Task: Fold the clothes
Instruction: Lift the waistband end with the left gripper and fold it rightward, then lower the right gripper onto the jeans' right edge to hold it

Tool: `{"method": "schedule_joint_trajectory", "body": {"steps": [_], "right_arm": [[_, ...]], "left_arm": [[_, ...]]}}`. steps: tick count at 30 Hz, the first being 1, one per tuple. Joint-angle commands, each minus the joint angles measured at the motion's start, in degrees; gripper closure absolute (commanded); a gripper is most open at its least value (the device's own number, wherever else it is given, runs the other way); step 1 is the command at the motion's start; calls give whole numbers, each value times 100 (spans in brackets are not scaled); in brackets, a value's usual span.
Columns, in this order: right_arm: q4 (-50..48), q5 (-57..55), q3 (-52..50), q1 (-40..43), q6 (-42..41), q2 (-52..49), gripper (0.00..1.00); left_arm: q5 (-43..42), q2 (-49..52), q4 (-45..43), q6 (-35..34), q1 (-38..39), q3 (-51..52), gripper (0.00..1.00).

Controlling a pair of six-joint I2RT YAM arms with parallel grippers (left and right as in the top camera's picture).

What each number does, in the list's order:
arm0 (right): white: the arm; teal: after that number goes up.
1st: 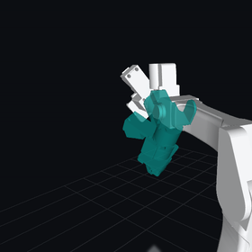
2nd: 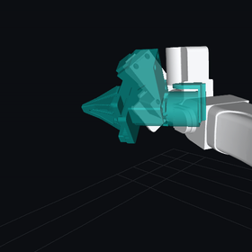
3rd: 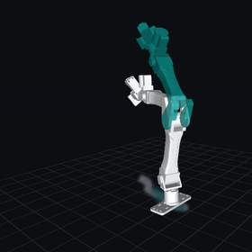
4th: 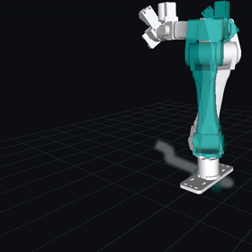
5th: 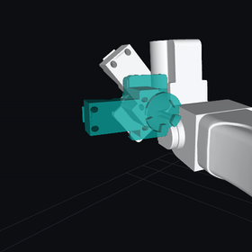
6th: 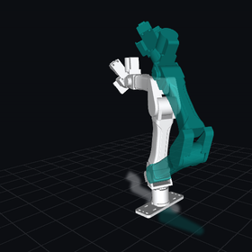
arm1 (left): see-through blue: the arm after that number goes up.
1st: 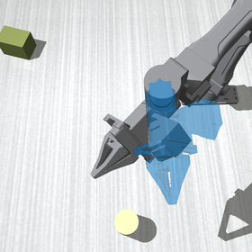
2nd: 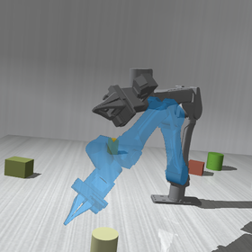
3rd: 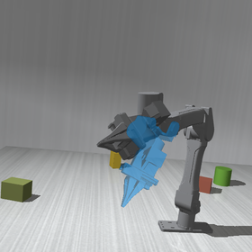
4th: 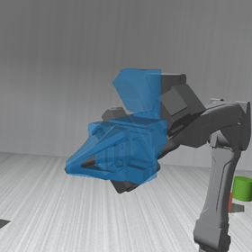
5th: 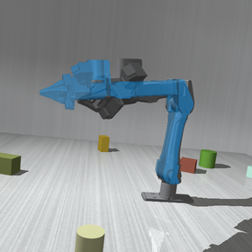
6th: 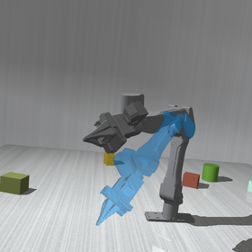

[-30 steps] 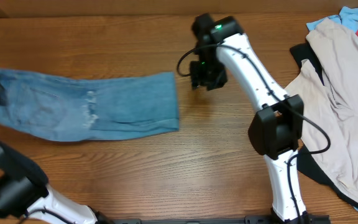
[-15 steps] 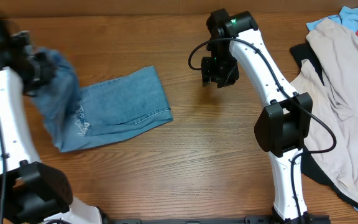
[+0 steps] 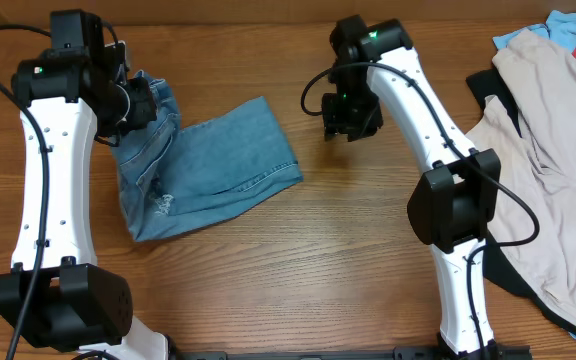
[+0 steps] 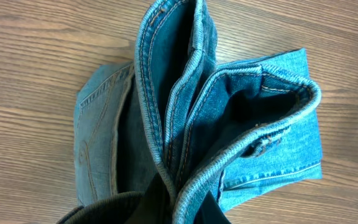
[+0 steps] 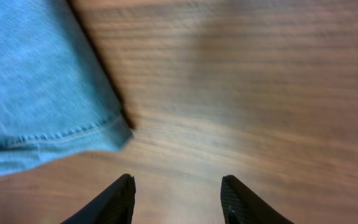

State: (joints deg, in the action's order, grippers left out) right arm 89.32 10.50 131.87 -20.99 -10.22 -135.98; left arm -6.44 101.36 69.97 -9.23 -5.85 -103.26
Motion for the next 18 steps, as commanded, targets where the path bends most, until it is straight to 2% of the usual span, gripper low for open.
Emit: {"method": "schedule_joint_trajectory", "body": {"steps": [1,7,12,18], "right_arm": [[-293,9,-247,-245,151,-249,52],[-1082,94,-874,-616,149,-514,55],[-1620,280,-1351,-905,151,-531,57],[-1735,350,-1451,-1248,149,-531,57]], "left_arm": [[-44,-59,15,-284,28,-55,96],[35,-59,9,-356,28,-55,96],[118,-59,31,-804,31,-55,96],[-382,-59,4,-1447,118,-55,96]]}}
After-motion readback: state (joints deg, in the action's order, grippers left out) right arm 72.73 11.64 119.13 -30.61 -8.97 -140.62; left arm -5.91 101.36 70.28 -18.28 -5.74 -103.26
